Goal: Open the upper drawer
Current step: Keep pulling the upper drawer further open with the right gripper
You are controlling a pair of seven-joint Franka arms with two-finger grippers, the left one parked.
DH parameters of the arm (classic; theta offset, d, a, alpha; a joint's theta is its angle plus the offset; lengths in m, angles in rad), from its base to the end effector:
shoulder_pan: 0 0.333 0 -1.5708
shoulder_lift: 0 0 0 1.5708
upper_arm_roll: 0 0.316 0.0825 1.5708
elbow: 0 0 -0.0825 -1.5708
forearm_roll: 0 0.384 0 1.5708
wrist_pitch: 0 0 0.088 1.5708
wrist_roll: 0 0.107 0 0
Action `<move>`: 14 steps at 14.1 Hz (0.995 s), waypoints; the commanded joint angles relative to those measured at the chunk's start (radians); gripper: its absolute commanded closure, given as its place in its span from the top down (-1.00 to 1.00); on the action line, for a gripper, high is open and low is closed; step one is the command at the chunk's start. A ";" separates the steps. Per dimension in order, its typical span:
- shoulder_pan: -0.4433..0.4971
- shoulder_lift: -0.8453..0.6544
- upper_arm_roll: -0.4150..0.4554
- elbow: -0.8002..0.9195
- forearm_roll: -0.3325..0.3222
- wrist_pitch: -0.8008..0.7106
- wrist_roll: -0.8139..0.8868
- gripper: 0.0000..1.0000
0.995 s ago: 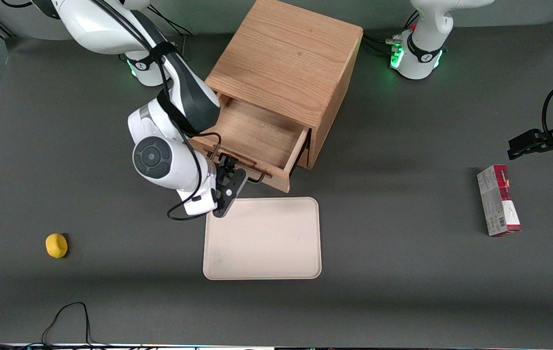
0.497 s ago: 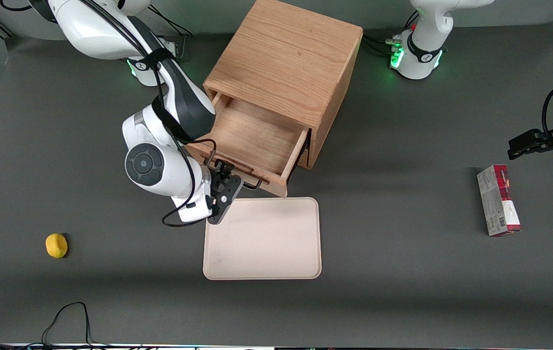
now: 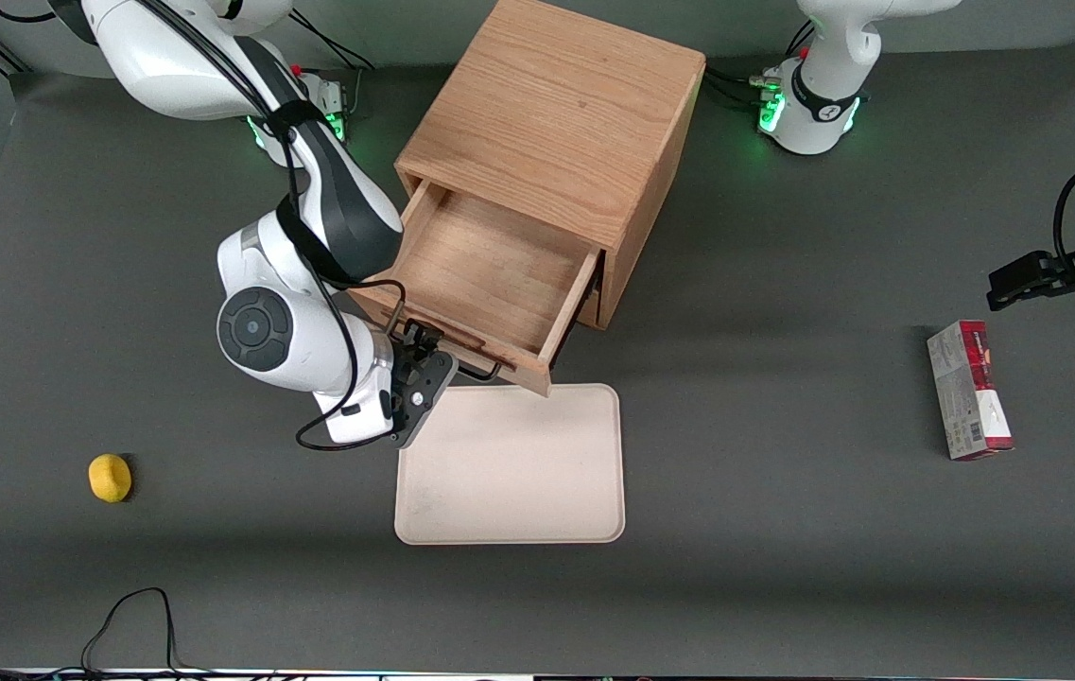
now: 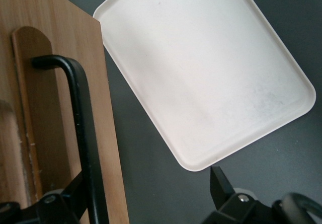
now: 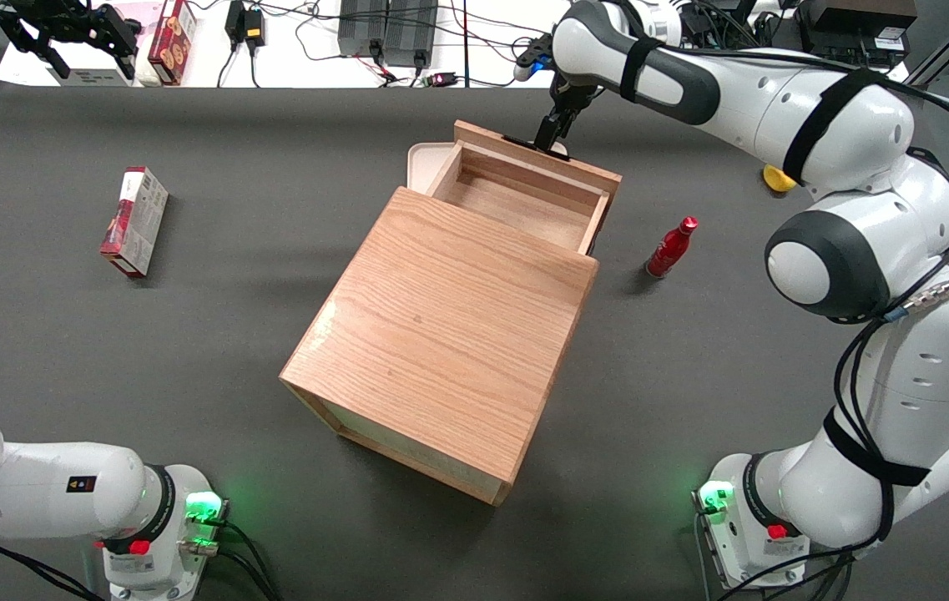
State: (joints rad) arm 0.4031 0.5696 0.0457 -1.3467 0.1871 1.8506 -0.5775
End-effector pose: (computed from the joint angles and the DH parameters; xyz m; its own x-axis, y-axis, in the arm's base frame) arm 0.6366 0.3155 0.3916 0.5753 0.8165 0.0493 0.8058 -0.5553 -0.2056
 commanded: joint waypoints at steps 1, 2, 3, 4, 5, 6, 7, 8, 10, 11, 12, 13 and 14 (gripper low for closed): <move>-0.017 0.026 0.005 0.038 -0.003 -0.010 -0.028 1.00; -0.017 0.032 0.005 0.041 -0.003 -0.010 -0.028 1.00; -0.018 0.033 0.005 0.049 -0.003 -0.010 -0.028 1.00; -0.020 0.033 0.005 0.050 -0.003 -0.011 -0.028 1.00; -0.021 0.033 0.005 0.050 -0.001 -0.011 -0.028 1.00; -0.027 0.033 0.006 0.052 -0.001 -0.011 -0.028 1.00; -0.032 0.032 0.008 0.054 0.000 -0.017 -0.028 1.00; -0.033 0.032 0.010 0.064 0.000 -0.025 -0.028 1.00; -0.039 0.038 0.010 0.078 0.000 -0.033 -0.028 1.00; -0.041 0.038 0.010 0.081 0.000 -0.034 -0.028 1.00; -0.046 0.038 0.010 0.083 0.000 -0.036 -0.028 1.00; -0.049 0.038 0.011 0.083 0.000 -0.036 -0.028 1.00; -0.053 0.038 0.011 0.083 0.000 -0.036 -0.028 1.00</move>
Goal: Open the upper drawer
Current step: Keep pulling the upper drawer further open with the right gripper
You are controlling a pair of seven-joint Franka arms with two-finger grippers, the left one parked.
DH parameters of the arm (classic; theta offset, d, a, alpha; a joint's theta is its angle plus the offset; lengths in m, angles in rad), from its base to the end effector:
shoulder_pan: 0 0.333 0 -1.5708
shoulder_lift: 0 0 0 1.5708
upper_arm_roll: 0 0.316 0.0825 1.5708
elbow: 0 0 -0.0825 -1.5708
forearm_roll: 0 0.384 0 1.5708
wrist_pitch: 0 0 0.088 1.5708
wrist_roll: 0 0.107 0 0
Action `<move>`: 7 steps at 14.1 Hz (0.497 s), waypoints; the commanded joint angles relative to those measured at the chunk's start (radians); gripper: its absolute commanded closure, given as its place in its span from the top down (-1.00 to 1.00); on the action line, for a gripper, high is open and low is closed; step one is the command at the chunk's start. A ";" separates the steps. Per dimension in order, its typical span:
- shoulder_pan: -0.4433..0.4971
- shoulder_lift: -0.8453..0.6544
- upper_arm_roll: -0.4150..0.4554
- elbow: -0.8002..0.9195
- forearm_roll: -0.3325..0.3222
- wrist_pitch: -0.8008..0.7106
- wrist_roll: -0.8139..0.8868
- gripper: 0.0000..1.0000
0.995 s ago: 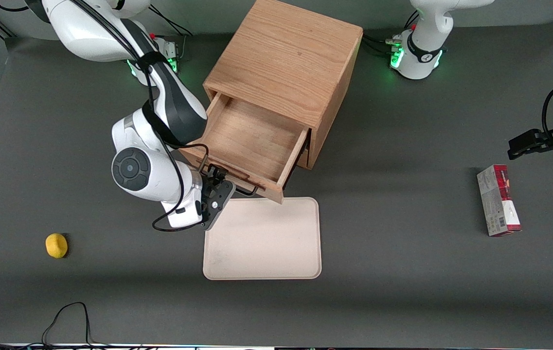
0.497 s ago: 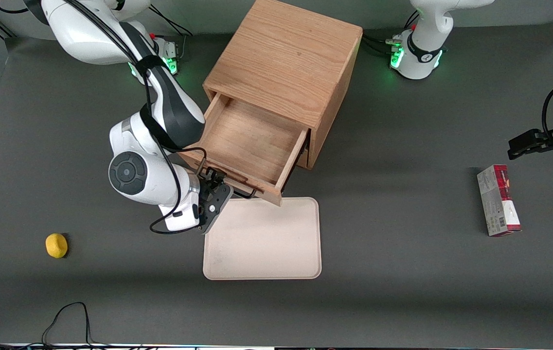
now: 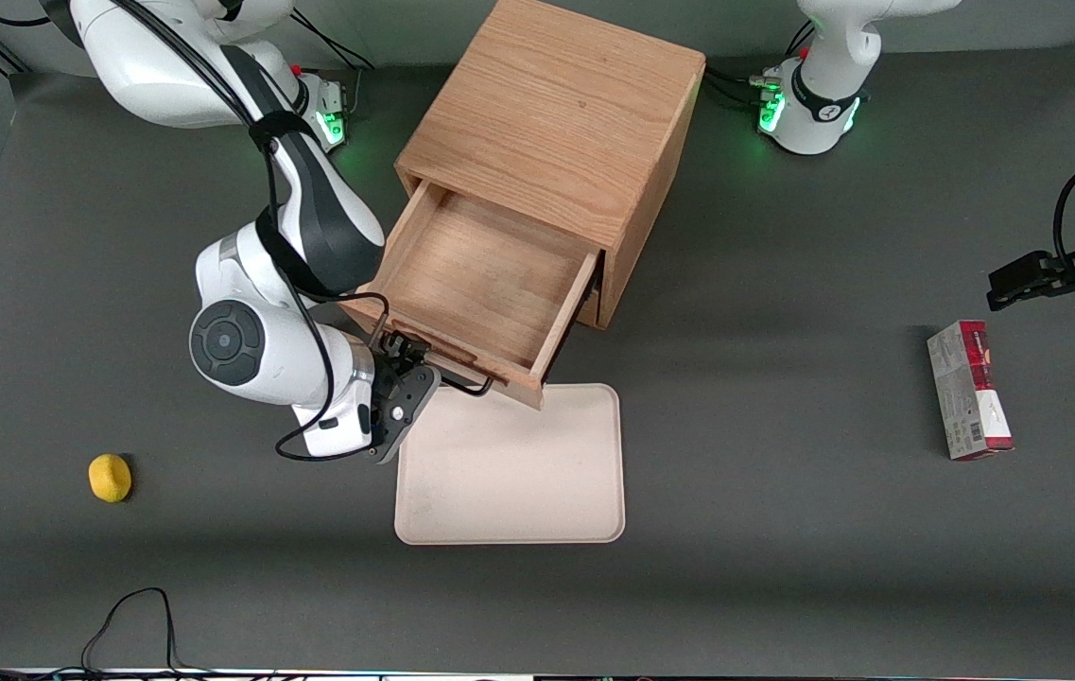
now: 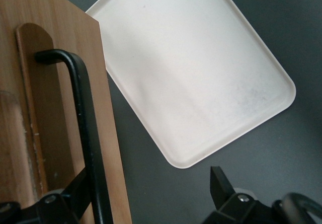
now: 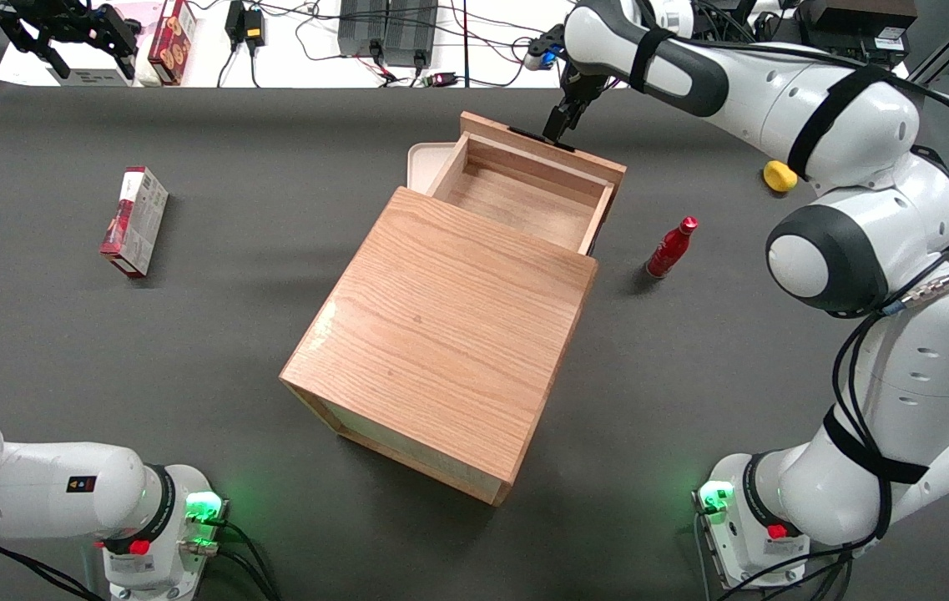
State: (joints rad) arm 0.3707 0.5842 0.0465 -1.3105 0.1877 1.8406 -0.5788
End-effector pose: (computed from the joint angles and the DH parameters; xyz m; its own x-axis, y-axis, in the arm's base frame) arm 0.6514 0.2972 0.3975 0.5986 0.7987 0.0609 0.7911 -0.5775 -0.2016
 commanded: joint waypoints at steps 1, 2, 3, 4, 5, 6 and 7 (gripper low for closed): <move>-0.022 0.023 0.010 0.048 -0.001 -0.026 -0.032 1.00; -0.022 0.023 0.010 0.048 -0.001 -0.026 -0.033 1.00; -0.024 0.023 0.010 0.048 -0.001 -0.026 -0.033 1.00; -0.030 0.025 0.010 0.053 -0.001 -0.026 -0.033 1.00; -0.036 0.026 0.010 0.059 -0.001 -0.026 -0.033 1.00; -0.041 0.031 0.010 0.062 -0.001 -0.026 -0.033 1.00; -0.047 0.031 0.010 0.062 -0.001 -0.024 -0.033 1.00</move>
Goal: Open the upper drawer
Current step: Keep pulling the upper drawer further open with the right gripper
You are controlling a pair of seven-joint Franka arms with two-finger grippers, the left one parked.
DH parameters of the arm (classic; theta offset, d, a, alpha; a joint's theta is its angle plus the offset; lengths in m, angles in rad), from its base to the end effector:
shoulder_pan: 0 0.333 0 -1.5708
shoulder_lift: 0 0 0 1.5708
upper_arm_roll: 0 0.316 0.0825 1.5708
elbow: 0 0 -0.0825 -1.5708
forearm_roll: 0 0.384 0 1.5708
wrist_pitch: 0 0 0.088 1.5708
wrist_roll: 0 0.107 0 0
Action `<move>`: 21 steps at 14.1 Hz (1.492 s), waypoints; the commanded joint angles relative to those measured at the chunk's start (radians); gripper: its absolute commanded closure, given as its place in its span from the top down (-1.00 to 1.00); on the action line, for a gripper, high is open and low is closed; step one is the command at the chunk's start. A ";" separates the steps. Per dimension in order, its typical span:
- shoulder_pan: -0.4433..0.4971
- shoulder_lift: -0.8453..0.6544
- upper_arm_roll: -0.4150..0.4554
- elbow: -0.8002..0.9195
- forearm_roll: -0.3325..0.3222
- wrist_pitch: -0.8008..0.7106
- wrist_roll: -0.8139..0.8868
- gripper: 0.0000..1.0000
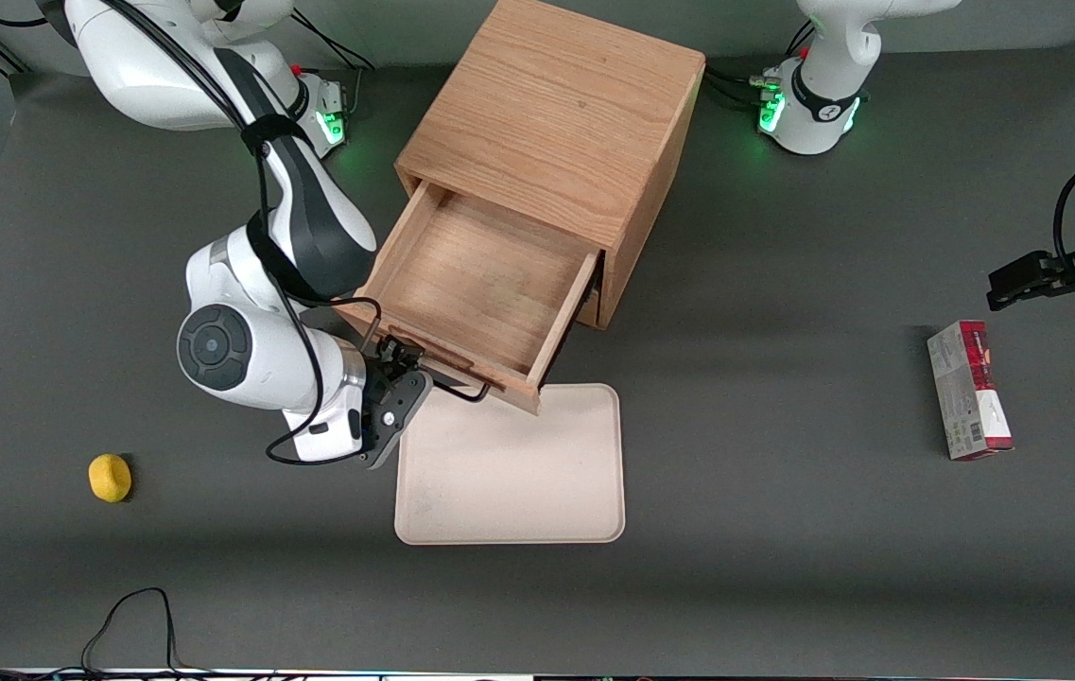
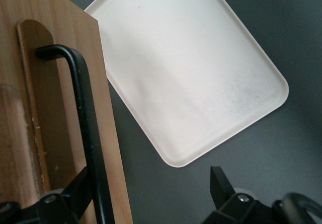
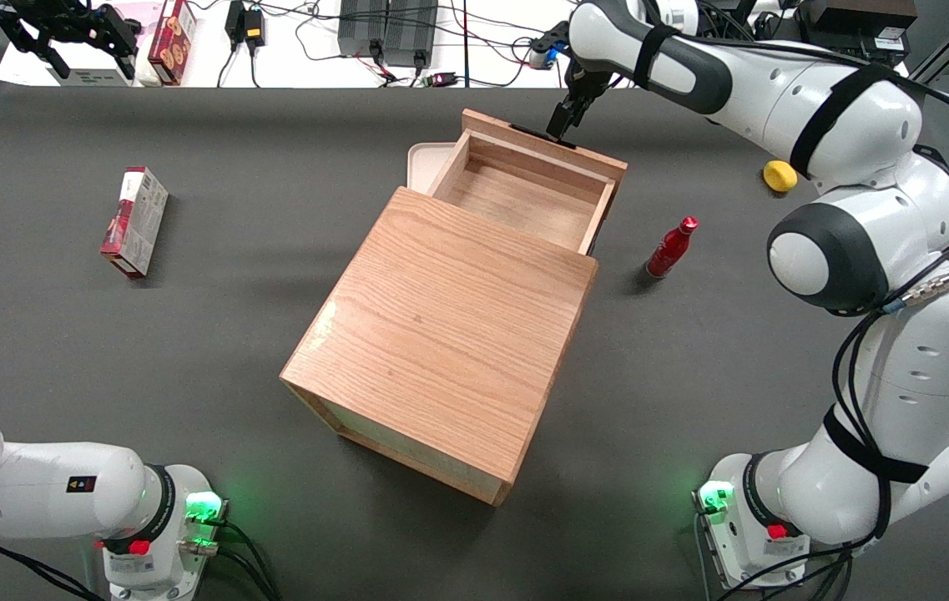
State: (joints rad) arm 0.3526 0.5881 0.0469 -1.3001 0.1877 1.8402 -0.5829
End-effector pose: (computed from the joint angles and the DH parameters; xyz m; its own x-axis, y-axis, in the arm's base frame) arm 0.6583 0.2861 0.3996 0.6093 0.7901 0.0672 0.7842 -0.5878 -0.1986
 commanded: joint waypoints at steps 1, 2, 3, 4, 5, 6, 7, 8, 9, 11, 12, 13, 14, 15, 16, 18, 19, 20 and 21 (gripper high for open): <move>-0.030 0.027 0.010 0.056 -0.001 -0.024 -0.031 1.00; -0.032 0.027 0.010 0.058 -0.001 -0.024 -0.032 1.00; -0.038 0.029 0.010 0.058 -0.001 -0.024 -0.032 1.00; -0.044 0.029 0.010 0.058 -0.001 -0.024 -0.032 1.00; -0.047 0.029 0.010 0.059 0.005 -0.024 -0.031 1.00; -0.050 0.032 0.008 0.059 0.028 -0.024 -0.031 1.00; -0.066 0.033 0.008 0.059 0.047 -0.024 -0.032 1.00; -0.079 0.035 0.010 0.059 0.055 -0.024 -0.034 1.00; -0.086 0.038 0.010 0.059 0.058 -0.024 -0.034 1.00; -0.087 0.041 0.010 0.070 0.065 -0.029 -0.028 1.00; -0.089 0.041 0.008 0.070 0.076 -0.032 -0.025 1.00; -0.096 0.041 0.008 0.071 0.085 -0.044 -0.023 1.00; -0.099 0.038 0.008 0.071 0.091 -0.055 -0.021 1.00; -0.099 0.035 0.007 0.077 0.093 -0.070 -0.021 1.00; -0.099 0.035 0.007 0.096 0.093 -0.090 -0.018 1.00; -0.099 0.030 0.002 0.119 0.116 -0.134 -0.017 1.00; -0.099 0.026 -0.001 0.123 0.131 -0.156 -0.017 1.00; -0.101 0.019 -0.004 0.128 0.133 -0.176 -0.017 1.00; -0.113 0.016 -0.002 0.142 0.134 -0.205 -0.017 1.00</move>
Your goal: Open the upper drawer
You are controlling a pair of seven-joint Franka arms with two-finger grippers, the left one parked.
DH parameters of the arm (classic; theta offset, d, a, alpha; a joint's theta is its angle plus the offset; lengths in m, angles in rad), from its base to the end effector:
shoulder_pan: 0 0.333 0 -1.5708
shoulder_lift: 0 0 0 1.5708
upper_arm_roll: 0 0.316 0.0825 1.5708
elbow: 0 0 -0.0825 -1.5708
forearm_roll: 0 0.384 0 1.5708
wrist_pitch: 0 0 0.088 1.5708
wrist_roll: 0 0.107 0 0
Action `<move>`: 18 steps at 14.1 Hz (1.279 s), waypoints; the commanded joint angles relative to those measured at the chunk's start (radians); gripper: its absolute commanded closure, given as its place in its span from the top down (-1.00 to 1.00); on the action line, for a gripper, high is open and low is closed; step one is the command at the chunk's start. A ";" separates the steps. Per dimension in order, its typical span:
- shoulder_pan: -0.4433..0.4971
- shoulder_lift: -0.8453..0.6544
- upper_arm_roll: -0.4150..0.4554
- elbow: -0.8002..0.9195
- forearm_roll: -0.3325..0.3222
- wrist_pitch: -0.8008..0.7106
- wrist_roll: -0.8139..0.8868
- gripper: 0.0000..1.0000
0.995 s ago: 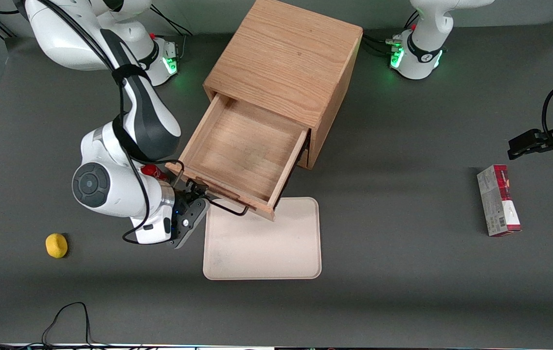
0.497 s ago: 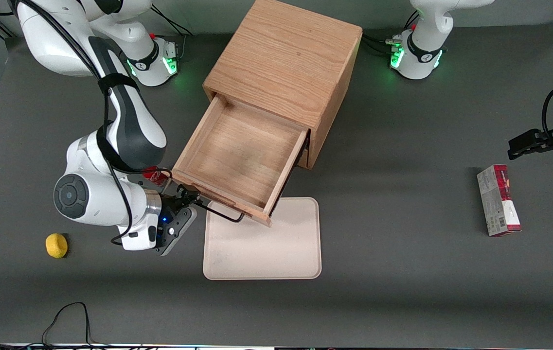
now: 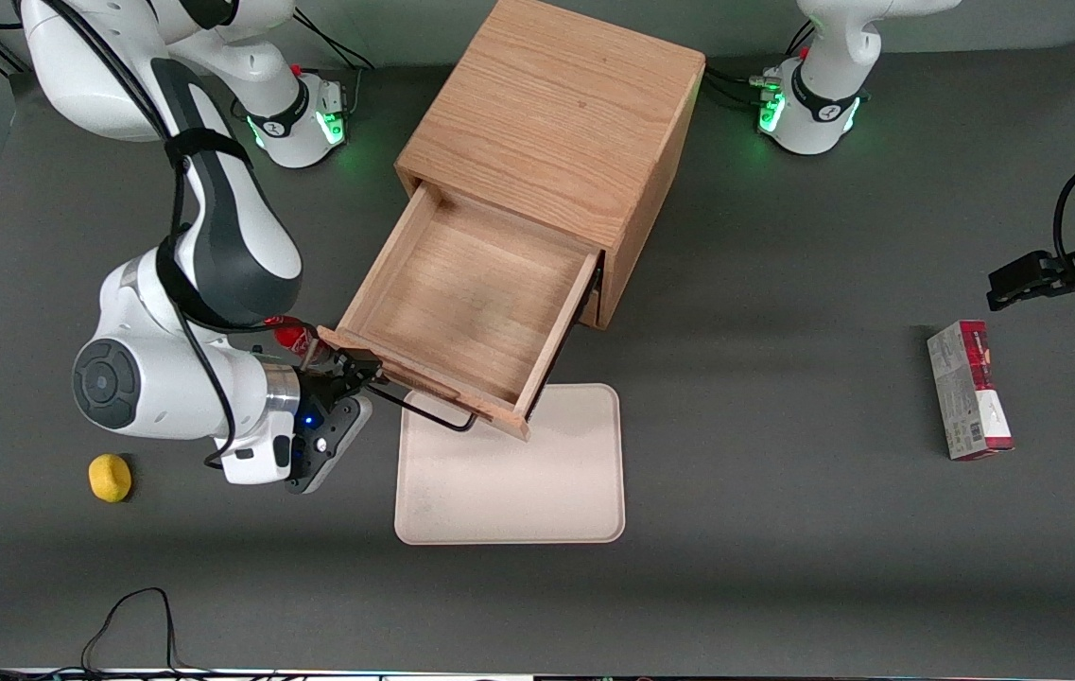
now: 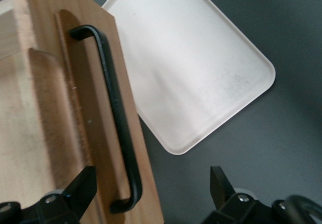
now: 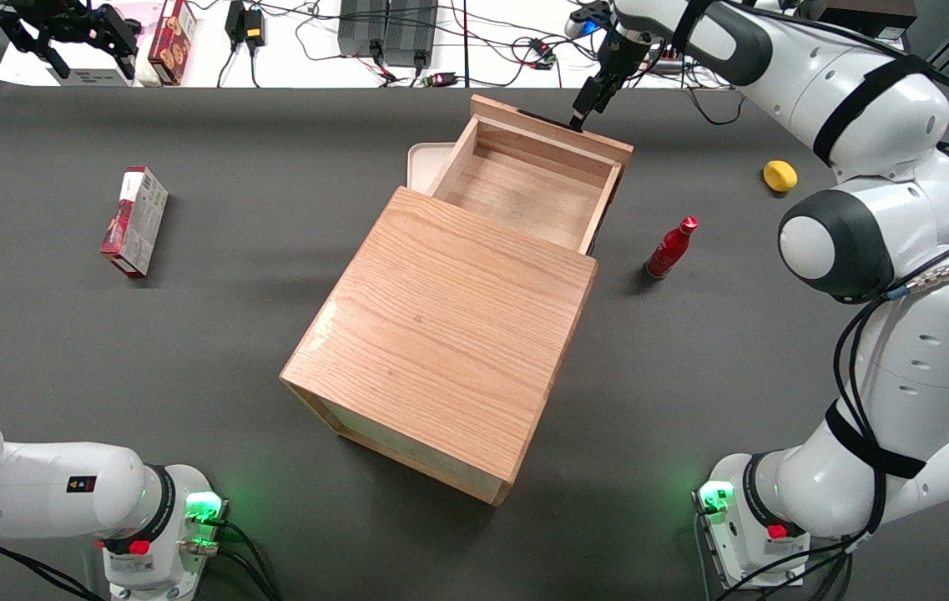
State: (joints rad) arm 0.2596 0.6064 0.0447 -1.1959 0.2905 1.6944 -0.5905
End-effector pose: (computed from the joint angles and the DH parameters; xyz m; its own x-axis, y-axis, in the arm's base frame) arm 0.6789 0.2333 0.4269 0.6772 0.7320 0.0748 0.7126 -0.6270 -0.3148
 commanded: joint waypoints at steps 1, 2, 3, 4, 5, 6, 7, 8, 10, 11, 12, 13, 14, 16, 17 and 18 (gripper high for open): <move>-0.029 -0.004 0.000 0.053 0.032 -0.094 -0.011 1.00; -0.040 -0.007 0.000 0.062 0.030 -0.128 -0.014 1.00; -0.060 -0.019 0.001 0.062 0.029 -0.149 -0.021 1.00; -0.077 -0.046 0.003 0.056 0.016 -0.160 -0.023 1.00; -0.077 -0.094 0.000 0.029 0.001 -0.186 -0.040 1.00; -0.071 -0.137 -0.011 -0.022 -0.063 -0.197 -0.049 1.00; -0.069 -0.187 -0.011 -0.072 -0.111 -0.194 -0.051 1.00; -0.074 -0.244 -0.019 -0.140 -0.126 -0.188 -0.052 1.00; -0.073 -0.391 -0.096 -0.323 -0.128 -0.122 -0.077 1.00; -0.072 -0.471 -0.133 -0.441 -0.128 -0.066 -0.112 1.00; -0.071 -0.555 -0.176 -0.556 -0.129 -0.008 -0.118 1.00; -0.069 -0.613 -0.199 -0.632 -0.136 0.017 -0.103 1.00; -0.066 -0.664 -0.201 -0.675 -0.166 0.025 -0.063 1.00; -0.072 -0.703 -0.207 -0.688 -0.209 0.013 0.135 1.00; -0.072 -0.702 -0.216 -0.668 -0.209 0.010 0.223 1.00; -0.074 -0.692 -0.220 -0.648 -0.202 -0.002 0.353 1.00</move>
State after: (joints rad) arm 0.1760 -0.0667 -0.1713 -1.8334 0.1027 1.6744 -0.4359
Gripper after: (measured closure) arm 0.000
